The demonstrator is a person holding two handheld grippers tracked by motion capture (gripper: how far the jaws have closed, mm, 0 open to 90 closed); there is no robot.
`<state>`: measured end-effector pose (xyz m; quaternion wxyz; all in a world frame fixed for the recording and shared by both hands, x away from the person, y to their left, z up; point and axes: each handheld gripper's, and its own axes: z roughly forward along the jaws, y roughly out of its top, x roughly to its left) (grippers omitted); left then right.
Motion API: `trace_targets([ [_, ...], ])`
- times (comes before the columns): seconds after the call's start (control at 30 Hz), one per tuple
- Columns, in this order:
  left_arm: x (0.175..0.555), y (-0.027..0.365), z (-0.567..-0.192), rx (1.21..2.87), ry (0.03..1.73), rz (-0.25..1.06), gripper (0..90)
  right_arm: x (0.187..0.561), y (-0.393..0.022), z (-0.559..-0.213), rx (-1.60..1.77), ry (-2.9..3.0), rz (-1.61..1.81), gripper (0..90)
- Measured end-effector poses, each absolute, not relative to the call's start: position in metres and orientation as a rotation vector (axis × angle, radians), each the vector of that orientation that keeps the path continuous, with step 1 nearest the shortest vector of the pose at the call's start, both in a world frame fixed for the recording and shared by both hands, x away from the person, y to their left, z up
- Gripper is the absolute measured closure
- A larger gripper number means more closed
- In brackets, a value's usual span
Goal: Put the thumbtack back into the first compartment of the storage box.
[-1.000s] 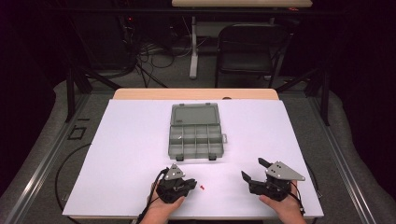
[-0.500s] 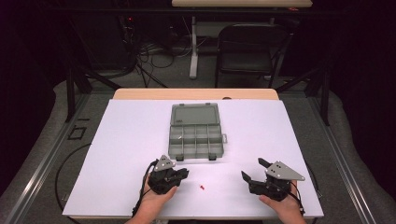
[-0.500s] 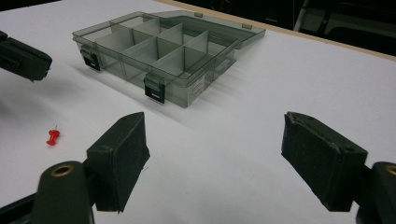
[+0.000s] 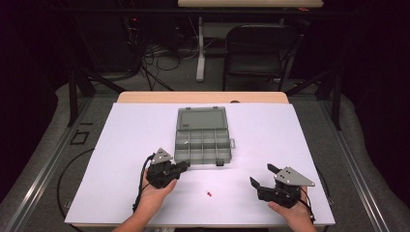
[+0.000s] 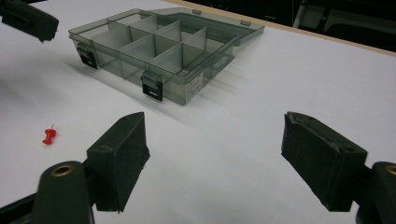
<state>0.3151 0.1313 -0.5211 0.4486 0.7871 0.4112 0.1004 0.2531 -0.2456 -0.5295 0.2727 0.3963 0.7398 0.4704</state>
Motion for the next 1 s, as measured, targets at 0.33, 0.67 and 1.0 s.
trace_targets([
  [0.33,0.345,0.139,-0.5,1.901,1.063,0.267,83.0,0.255,-0.247,-0.531,1.079,1.995,1.261,21.9],
  [0.67,0.368,0.14,-0.485,1.898,1.085,0.302,83.0,0.255,-0.249,-0.531,1.092,1.99,1.266,21.9],
  [1.0,0.393,0.133,-0.482,1.912,1.114,0.29,83.0,0.254,-0.249,-0.531,1.084,1.993,1.258,22.0],
])
